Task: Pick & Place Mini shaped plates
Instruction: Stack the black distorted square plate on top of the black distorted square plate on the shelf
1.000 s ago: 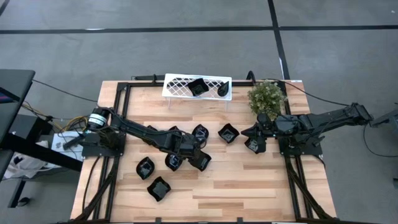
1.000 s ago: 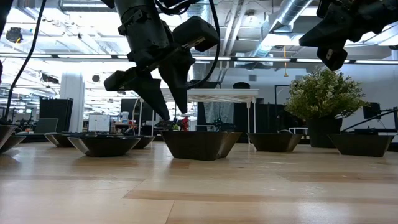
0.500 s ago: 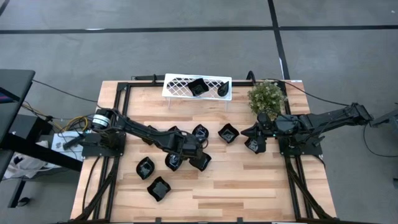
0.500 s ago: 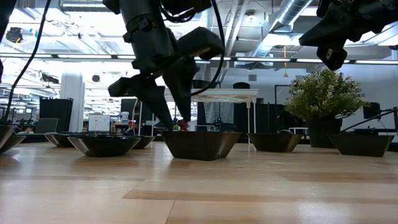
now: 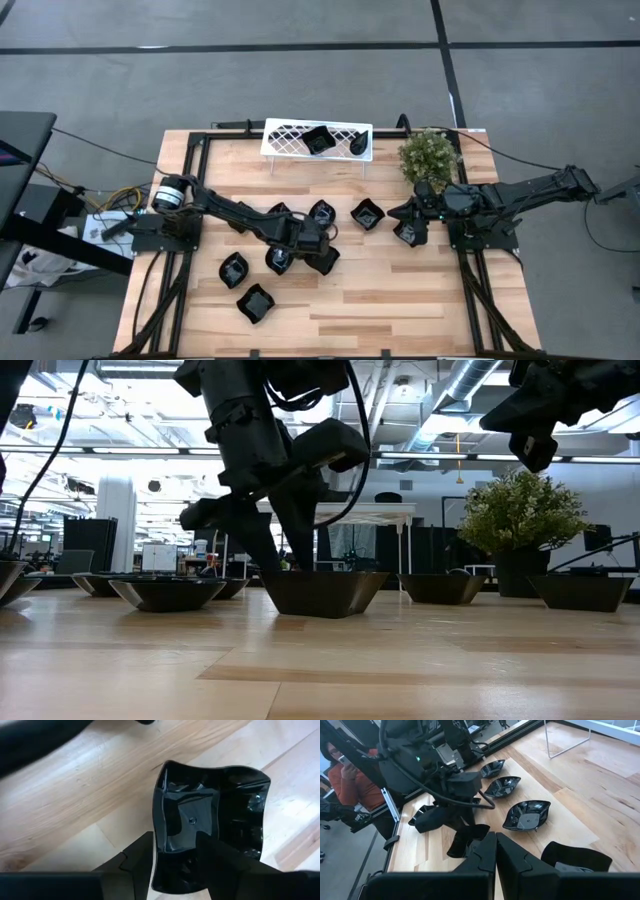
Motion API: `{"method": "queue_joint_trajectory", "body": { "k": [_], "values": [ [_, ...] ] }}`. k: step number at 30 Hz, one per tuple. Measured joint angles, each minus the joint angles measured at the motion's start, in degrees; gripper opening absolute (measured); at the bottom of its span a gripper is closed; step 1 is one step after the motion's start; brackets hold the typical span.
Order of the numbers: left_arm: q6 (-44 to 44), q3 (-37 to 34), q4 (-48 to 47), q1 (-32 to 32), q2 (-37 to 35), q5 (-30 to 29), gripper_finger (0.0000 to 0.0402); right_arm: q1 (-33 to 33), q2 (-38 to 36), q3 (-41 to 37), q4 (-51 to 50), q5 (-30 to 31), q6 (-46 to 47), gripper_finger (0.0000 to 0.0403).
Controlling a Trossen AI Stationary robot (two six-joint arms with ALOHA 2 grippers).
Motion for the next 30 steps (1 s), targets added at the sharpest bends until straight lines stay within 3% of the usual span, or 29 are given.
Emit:
{"method": "queue_joint_trajectory", "body": {
  "k": [30],
  "values": [
    [-0.2, 0.0, 1.6, 0.0, 1.25, 0.48, 0.0142, 0.0, 0.0, 0.0, -0.32, 0.0, -0.02, 0.0001]
  ]
}}
